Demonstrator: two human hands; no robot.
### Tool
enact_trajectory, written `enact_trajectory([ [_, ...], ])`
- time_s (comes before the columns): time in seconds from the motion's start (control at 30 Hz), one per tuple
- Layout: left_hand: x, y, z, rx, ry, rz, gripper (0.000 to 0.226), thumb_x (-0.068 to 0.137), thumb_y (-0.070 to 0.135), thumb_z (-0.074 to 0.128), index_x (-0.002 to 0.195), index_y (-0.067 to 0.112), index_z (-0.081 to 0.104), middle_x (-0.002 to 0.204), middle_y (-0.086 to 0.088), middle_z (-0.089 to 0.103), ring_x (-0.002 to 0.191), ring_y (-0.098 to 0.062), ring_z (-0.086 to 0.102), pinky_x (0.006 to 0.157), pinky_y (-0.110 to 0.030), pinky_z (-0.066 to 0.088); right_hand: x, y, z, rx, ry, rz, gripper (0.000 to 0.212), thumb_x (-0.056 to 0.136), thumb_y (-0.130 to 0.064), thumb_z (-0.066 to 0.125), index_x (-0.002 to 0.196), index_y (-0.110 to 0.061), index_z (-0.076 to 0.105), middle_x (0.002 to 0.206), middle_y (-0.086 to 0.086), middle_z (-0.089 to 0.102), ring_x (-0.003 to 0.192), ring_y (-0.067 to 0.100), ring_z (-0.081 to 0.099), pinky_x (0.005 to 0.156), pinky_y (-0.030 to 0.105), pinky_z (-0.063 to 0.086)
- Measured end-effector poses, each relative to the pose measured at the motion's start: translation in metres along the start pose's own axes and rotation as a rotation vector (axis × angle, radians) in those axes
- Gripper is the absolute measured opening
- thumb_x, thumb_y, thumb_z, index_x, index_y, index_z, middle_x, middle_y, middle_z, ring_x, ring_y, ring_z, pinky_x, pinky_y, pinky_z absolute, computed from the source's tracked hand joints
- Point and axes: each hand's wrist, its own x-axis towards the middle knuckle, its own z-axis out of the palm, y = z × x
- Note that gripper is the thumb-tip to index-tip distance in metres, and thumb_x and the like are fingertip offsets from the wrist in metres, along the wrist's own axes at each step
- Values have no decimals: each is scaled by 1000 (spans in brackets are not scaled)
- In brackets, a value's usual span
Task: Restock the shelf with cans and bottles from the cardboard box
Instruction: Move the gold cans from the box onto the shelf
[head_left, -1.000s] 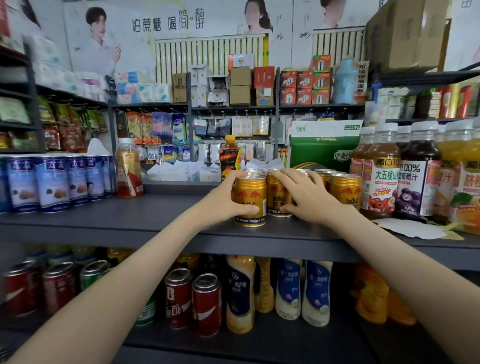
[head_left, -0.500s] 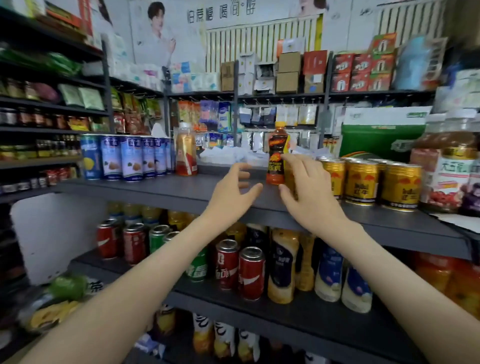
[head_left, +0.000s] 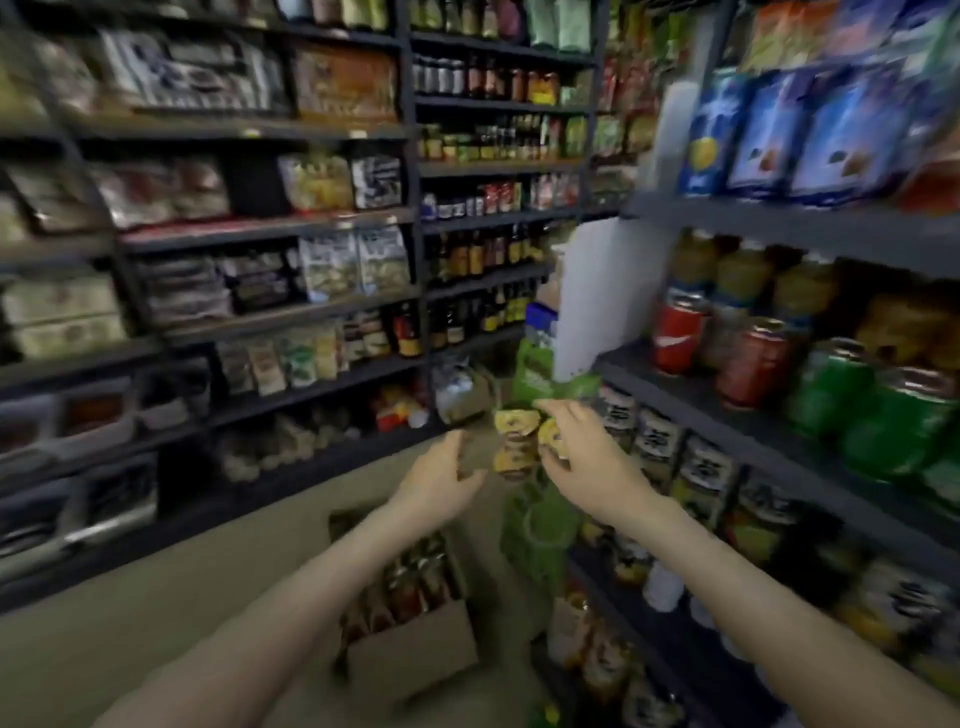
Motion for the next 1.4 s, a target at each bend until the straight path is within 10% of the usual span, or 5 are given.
enact_trajectory([
  [0.63,177,-369,5,122,-107,-720,43,98,27,45,138,15,35,134,-10,50,112,-29,57,88,-34,46,288,62,423,180,-669,165,60,96,-16,53,149,-20,25,149,1,35,135,17,36,105,29,38],
  [0.97,265,-583,161,-22,-327,-921,60,95,28,46,148,32,19,137,-5,40,108,-24,58,92,-39,49,312,178,673,190,-791,527,63,92,-20,60,148,-25,29,140,3,43,125,16,47,96,31,43],
  [1.27,380,-728,321,-80,-90,-855,63,97,15,46,151,28,15,149,-7,24,135,-24,33,107,-36,39,309,272,878,-53,-748,413,84,89,-24,63,154,-20,10,152,8,28,138,25,29,110,42,35],
  [1.4,421,-771,356,300,-247,-719,92,92,14,53,149,32,-16,156,-12,-24,144,-30,-20,116,-43,-4,323,305,928,-223,-820,288,97,88,-28,64,153,-19,-6,159,12,-1,147,28,1,119,42,10],
])
